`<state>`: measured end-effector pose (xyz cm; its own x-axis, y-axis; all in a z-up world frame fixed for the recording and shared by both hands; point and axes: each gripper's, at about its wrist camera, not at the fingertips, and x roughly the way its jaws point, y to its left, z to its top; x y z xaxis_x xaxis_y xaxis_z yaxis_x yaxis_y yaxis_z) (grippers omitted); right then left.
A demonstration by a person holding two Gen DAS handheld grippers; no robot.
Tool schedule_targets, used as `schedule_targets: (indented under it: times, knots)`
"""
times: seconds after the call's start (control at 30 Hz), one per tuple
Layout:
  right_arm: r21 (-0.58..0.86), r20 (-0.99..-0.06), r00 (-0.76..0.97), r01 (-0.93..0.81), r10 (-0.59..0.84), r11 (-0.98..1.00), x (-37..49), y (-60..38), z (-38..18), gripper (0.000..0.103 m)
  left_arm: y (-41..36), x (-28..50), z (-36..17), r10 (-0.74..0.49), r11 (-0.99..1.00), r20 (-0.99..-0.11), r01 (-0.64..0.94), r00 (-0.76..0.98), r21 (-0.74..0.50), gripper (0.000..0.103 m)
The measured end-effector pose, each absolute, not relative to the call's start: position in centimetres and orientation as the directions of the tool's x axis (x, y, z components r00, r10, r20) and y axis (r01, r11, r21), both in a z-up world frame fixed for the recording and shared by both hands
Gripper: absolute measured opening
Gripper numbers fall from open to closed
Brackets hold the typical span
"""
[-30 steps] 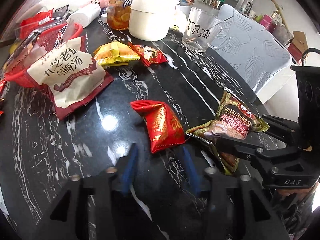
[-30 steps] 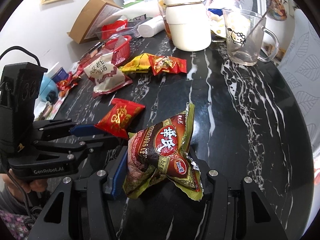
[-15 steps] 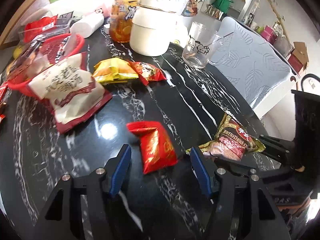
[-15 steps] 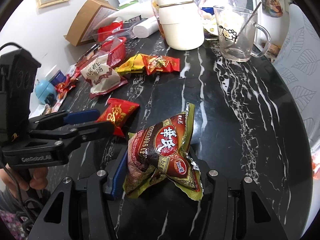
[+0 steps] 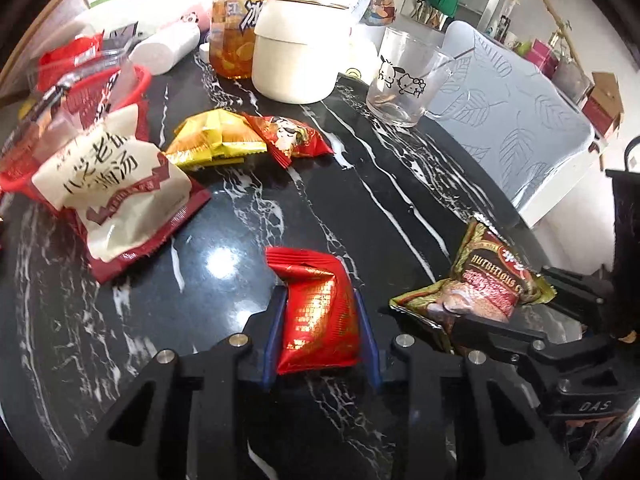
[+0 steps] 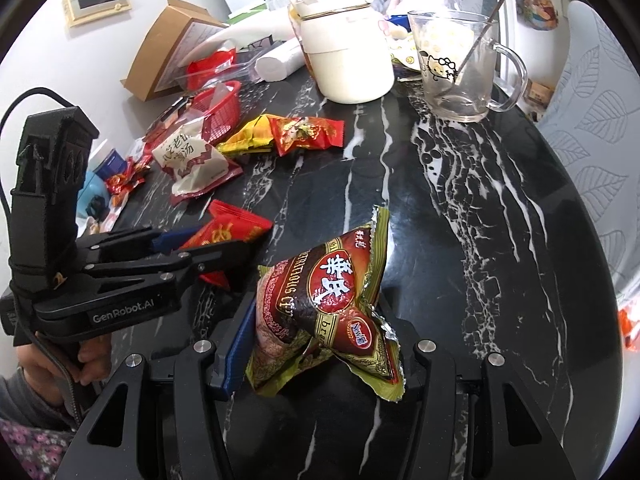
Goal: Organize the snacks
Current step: 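Lift both held packets off the table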
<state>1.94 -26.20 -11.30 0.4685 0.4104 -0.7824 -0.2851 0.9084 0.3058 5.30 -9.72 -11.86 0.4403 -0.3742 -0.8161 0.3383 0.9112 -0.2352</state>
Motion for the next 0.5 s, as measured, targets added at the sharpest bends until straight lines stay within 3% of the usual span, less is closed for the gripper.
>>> schedule_targets:
  times: [0.5]
  knots:
    - [0.306, -0.764, 0.474, -0.333, 0.439, 0.892, 1.4, -24.8, -10.5, 0.054, -8.1, 3.0, -10.9, -0.394, 0.910, -0.800, 0.316, 0.452, -0.269, 0.033]
